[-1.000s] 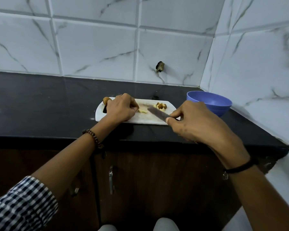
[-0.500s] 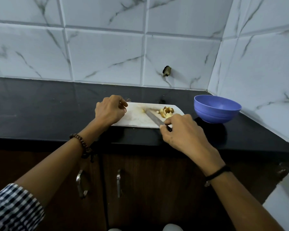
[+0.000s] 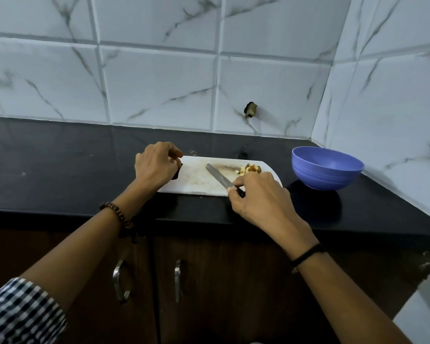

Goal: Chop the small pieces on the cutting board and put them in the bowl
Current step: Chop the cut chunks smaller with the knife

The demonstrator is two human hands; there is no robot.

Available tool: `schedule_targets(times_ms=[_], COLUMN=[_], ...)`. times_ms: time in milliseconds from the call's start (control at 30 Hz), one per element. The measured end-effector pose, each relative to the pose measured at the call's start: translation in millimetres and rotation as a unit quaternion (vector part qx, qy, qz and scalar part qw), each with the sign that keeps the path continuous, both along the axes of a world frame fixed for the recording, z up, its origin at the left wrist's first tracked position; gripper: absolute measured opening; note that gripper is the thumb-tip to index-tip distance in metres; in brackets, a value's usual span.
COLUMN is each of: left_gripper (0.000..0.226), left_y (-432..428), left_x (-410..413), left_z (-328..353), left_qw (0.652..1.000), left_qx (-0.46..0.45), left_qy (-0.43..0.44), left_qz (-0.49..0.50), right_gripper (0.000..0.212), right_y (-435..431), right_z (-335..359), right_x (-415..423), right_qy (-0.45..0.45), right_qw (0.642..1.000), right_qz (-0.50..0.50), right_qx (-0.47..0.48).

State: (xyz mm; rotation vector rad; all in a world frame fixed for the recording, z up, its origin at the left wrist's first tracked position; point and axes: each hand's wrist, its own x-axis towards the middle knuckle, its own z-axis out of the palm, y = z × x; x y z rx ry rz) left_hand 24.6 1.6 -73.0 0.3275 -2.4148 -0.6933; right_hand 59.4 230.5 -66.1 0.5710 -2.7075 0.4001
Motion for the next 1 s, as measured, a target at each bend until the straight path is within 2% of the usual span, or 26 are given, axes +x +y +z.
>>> schedule_targets(times_ms=[167, 267, 433, 567, 667, 833, 1000], left_gripper=[0.021, 0.032, 0.056, 0.037, 0.035, 0.032, 0.036], left_y=[0, 0, 1, -3, -8, -10, 11], left_x=[-5, -10, -14, -13, -12, -14, -15], left_z=[-2, -3, -2, -4, -6, -7, -2], left_qw=[1.0, 1.0, 0.993, 0.994, 0.997, 0.998, 0.985], left_qx=[-0.009, -0.023, -0.062, -0.033, -0.032, -0.038, 0.014], left_qy=[0.006, 0.0, -0.083, -0.095, -0.068, -0.02, -0.002], left_qz=[0.005, 0.012, 0.049, 0.037, 0.022, -0.05, -0.172], right_gripper=[0.032, 0.031, 0.034, 0.035, 0.034, 0.033, 0.035], right_y=[14, 27, 35, 38, 44, 47, 50], right_z=[3, 3, 4, 2, 1, 1, 0], right_x=[-5, -8, -8, -9, -10, -10, -11], right_qy=[-0.005, -0.003, -0.009, -0.03, -0.041, -0.043, -0.039], right_qw=[0.999, 0.997, 0.997, 0.997, 0.996, 0.995, 0.993], right_qz=[-0.048, -0.074, -0.073, -0.063, -0.068, -0.061, -0.044], right_qx=[0.005, 0.001, -0.012, -0.016, -0.035, -0.063, -0.106])
